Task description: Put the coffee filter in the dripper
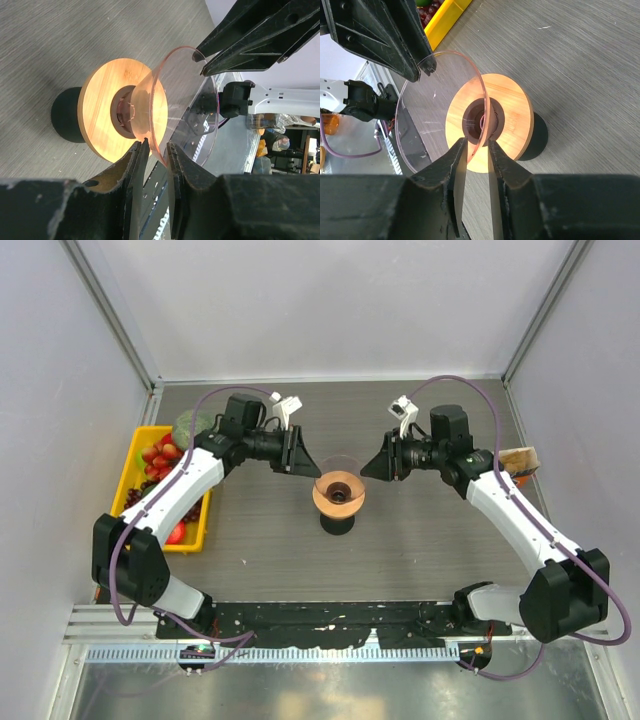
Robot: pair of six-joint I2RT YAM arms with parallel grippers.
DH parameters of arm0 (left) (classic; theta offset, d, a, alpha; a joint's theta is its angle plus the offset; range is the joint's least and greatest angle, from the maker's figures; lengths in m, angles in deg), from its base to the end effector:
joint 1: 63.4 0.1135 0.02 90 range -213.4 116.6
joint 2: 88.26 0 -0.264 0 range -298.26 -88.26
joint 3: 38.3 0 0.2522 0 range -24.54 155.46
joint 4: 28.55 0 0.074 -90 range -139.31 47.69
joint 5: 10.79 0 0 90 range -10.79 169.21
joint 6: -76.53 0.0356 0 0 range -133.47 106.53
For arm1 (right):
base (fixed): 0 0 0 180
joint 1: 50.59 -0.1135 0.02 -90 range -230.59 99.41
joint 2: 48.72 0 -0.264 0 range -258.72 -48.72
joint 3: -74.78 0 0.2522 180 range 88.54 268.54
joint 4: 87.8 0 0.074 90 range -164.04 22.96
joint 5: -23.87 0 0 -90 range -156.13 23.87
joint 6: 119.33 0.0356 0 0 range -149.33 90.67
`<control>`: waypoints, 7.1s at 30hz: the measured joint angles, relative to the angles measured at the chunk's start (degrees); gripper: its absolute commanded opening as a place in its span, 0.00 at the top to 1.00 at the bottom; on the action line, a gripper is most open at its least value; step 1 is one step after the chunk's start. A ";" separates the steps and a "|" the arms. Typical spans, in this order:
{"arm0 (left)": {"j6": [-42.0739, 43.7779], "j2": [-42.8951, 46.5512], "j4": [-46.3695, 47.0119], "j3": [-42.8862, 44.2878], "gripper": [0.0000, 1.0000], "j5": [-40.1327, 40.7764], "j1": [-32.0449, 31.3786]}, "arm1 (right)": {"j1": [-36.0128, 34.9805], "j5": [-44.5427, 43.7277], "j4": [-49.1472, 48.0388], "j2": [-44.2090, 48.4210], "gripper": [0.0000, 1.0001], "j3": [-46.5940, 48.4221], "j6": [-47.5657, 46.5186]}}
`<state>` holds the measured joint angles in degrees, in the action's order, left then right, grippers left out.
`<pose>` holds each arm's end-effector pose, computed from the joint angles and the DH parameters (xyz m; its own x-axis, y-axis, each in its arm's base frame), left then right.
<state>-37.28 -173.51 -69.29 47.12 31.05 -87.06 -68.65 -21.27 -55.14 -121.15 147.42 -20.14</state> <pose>0.2867 -0.1546 0.3138 -0.8623 0.0838 -0.4994 0.4787 0.4566 -0.7500 0.2548 0.1095 0.3129 -0.6291 -0.0860 -0.7726 -0.6941 0.5097 0.5084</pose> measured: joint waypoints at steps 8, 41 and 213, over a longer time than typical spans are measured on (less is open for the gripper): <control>0.04 -0.20 -0.07 0.22 0.76 -0.07 0.00 | -0.22 -0.07 0.02 -0.48 0.78 0.74 -0.44; 3.54 0.68 0.00 -0.76 0.85 0.74 -0.79 | -1.33 -1.75 -1.95 0.33 0.95 -0.39 -3.02; 57.44 29.62 -34.23 -2.03 0.01 3.52 5.40 | 39.95 -19.74 45.05 0.52 0.53 17.57 -102.01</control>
<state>20.16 -143.89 -103.52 45.08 34.57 -81.66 -28.70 -41.01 -10.10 -120.62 164.99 -122.15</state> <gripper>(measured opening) 0.983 0.470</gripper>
